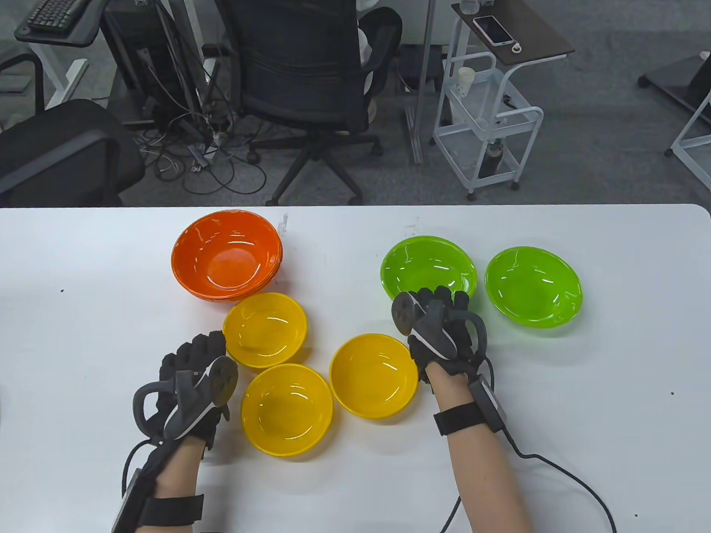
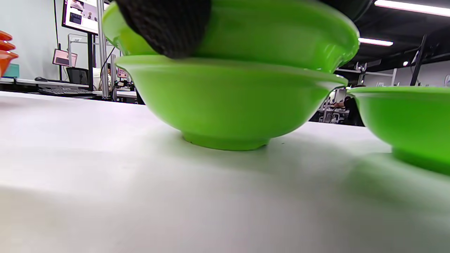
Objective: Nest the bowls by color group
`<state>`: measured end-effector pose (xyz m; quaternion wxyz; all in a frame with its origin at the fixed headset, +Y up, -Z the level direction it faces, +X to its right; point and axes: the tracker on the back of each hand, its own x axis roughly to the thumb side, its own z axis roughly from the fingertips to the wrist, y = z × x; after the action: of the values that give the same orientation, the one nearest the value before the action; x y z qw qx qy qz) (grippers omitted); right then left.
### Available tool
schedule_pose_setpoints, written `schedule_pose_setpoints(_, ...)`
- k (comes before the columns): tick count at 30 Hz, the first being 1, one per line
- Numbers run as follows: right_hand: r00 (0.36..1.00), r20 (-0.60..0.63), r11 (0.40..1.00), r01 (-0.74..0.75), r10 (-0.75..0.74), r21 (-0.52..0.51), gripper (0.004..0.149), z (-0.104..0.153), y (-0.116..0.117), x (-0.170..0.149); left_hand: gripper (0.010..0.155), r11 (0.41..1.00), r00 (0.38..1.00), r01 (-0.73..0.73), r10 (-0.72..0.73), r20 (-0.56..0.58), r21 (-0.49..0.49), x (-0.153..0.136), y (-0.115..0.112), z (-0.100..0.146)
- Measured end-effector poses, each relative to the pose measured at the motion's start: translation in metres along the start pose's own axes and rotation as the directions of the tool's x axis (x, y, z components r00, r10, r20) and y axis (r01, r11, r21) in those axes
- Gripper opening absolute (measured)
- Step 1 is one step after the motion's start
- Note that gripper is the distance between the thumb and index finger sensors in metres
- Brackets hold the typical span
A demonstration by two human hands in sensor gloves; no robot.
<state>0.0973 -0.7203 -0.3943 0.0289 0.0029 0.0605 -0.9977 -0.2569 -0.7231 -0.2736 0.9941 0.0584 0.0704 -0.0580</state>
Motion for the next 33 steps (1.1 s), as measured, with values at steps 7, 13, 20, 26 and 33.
schedule_pose_setpoints(7,1.000,0.009,0.999,-0.010,0.010,0.041,0.048,0.001,-0.002,0.004,0.063,1.000,1.000,-0.004,0.004,0.000,0.001,0.000,0.000,0.000)
schedule_pose_setpoints(13,1.000,0.003,0.995,-0.026,0.026,0.093,0.055,0.002,-0.003,0.001,0.063,1.000,1.000,-0.007,0.007,-0.003,-0.004,-0.001,0.000,0.000)
schedule_pose_setpoints(20,1.000,-0.007,0.997,0.004,-0.003,0.081,0.079,0.011,-0.019,-0.014,0.063,1.000,1.000,-0.008,0.008,-0.005,-0.007,-0.002,0.000,0.000)
schedule_pose_setpoints(26,0.992,-0.077,0.994,0.106,-0.103,0.040,0.091,0.022,-0.044,-0.047,0.063,1.000,1.000,-0.005,0.005,-0.002,-0.005,-0.001,0.000,0.000)
schedule_pose_setpoints(33,0.987,-0.125,0.994,0.109,-0.105,0.022,0.096,0.034,-0.049,-0.076,0.063,1.000,1.000,-0.001,0.001,-0.001,-0.005,-0.001,0.000,0.000)
